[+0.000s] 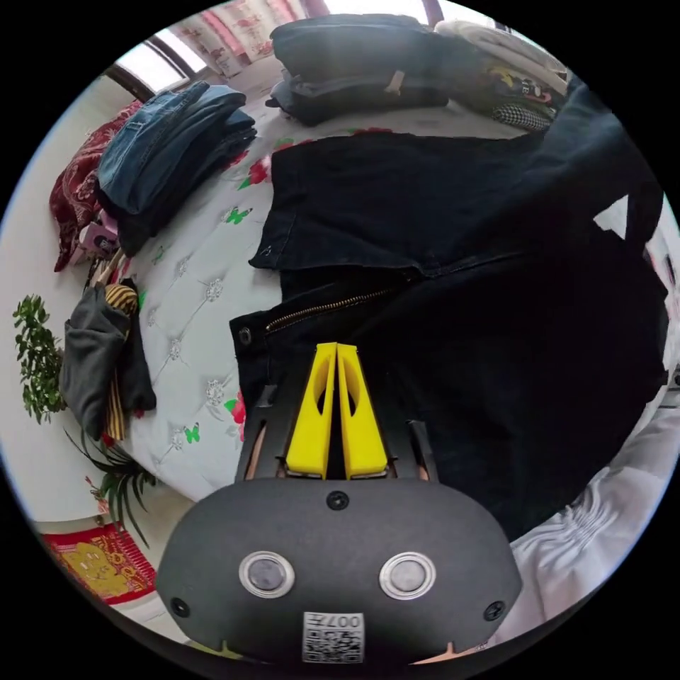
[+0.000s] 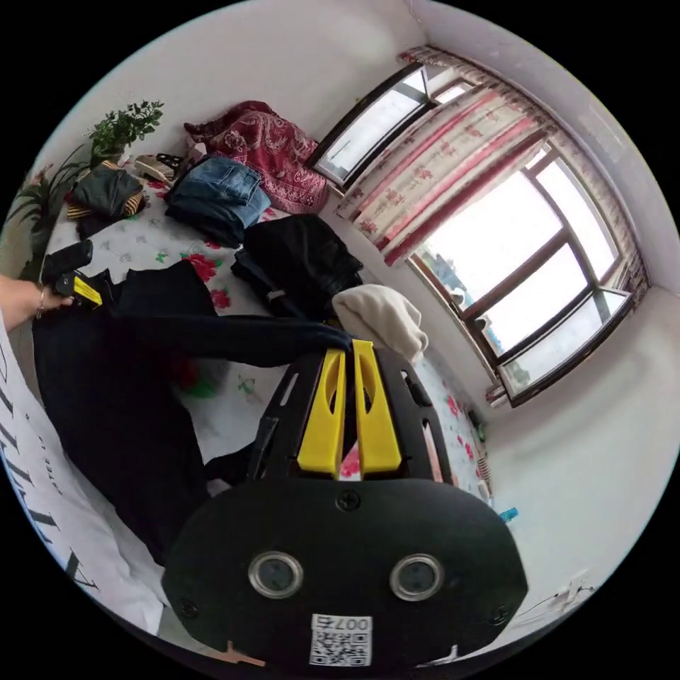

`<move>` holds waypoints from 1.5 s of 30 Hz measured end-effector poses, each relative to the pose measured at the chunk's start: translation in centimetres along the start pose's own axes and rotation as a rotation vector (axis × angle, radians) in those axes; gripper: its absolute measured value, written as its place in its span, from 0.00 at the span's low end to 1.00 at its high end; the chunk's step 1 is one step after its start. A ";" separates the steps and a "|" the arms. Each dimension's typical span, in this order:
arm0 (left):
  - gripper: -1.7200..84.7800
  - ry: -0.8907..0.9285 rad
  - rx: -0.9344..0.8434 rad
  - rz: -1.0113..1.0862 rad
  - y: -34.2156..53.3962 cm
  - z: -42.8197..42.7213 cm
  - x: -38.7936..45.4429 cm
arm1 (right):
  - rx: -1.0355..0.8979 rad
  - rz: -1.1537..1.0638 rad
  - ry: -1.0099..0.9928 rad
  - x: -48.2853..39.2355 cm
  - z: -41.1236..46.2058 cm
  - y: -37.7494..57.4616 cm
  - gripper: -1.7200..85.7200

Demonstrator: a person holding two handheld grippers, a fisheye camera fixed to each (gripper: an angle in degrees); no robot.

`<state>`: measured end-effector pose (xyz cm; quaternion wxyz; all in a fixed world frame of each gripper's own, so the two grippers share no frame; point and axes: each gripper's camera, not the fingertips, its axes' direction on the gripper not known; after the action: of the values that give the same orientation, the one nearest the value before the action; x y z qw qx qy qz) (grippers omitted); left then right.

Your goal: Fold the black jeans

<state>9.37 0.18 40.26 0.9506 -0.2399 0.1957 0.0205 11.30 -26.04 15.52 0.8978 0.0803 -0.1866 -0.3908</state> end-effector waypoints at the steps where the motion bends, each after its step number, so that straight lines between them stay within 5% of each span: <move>1: 0.01 -0.118 -0.057 0.029 -0.1 0.7 -0.4 | -0.021 0.008 -0.057 -1.5 0.8 -0.4 0.04; 5: 0.01 -0.160 -0.129 -0.115 1.9 2.7 -8.1 | -0.351 0.304 -0.511 -5.2 7.3 2.9 0.06; 8: 0.01 -0.111 -0.197 -0.264 4.2 3.2 -14.3 | -0.423 0.404 -0.626 -7.3 7.6 6.4 0.07; 13: 0.01 0.007 -0.162 -0.483 8.6 1.8 -19.7 | -0.476 0.633 -0.570 -3.4 8.1 10.9 0.08; 18: 0.01 0.083 0.088 -0.642 11.5 -3.9 -20.8 | -0.488 0.902 -0.518 3.9 12.2 15.0 0.08; 22: 0.01 0.205 0.209 -0.553 7.0 -6.9 -21.0 | -0.535 1.049 -0.579 7.9 18.4 17.6 0.08; 28: 0.01 0.229 0.116 -0.340 -7.7 -2.8 -20.3 | -0.660 1.018 -0.721 6.2 25.3 16.6 0.06; 32: 0.01 0.173 -0.010 -0.187 -16.9 2.9 -17.3 | -0.735 0.769 -0.552 7.6 24.0 15.1 0.03; 34: 0.01 0.122 -0.087 -0.147 -19.0 5.4 -15.8 | -0.648 0.713 -0.312 11.3 20.4 15.5 0.02; 37: 0.01 0.004 -0.012 -0.132 -19.2 5.8 -14.0 | -0.651 0.768 -0.076 18.1 15.8 19.6 0.02; 39: 0.01 -0.027 0.021 -0.145 -18.5 6.0 -13.3 | -0.648 0.893 -0.139 21.0 14.3 23.0 0.03; 45: 0.01 -0.091 0.022 -0.130 -17.9 7.3 -14.1 | -0.383 1.218 -0.734 16.7 16.3 25.2 0.08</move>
<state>1.39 -11.47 59.54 0.9604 -0.2407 0.1367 -0.0323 32.18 -21.05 42.33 0.8337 -0.3317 -0.4153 0.1497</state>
